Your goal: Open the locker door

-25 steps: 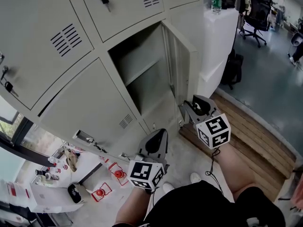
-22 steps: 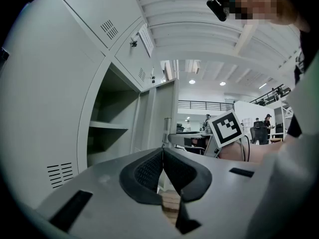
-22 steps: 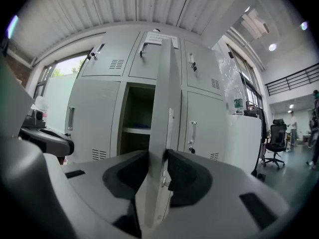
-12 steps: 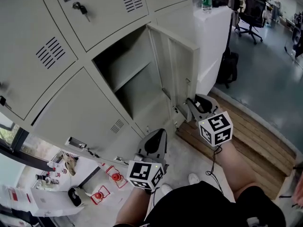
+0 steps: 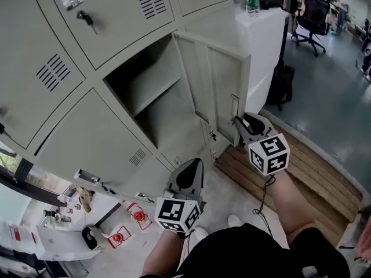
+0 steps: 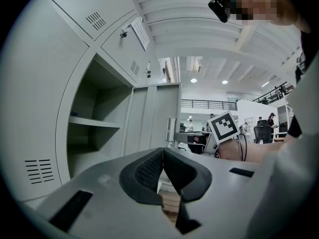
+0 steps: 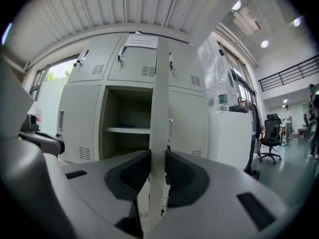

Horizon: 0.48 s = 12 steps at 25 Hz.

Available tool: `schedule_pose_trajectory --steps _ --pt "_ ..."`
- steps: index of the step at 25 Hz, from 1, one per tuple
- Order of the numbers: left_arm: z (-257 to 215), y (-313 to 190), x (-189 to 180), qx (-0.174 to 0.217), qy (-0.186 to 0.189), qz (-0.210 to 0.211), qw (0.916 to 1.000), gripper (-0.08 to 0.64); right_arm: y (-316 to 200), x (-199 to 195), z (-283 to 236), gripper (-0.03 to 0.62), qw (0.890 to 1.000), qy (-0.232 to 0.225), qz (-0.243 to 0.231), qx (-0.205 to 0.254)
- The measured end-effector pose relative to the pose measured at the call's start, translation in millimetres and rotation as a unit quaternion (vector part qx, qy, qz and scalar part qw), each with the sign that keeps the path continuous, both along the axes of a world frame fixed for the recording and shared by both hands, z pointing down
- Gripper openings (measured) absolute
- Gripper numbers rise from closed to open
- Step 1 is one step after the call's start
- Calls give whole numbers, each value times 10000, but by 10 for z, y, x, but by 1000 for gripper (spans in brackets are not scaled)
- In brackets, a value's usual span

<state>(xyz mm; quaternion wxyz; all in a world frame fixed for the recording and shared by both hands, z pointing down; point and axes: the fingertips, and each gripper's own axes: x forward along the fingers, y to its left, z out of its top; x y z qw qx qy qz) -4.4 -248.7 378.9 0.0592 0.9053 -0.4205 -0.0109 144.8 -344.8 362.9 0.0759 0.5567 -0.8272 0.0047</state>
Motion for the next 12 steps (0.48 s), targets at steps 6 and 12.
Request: schedule_pose_trajectory --steps 6,12 --pt "30 -42 146 -34 12 -137 9999 17 -113 184 -6 140 10000 -13 -71 -3" --pt "65 -69 285 -67 14 -313 9995 17 -210 329 -9 140 9998 -34 -192 0"
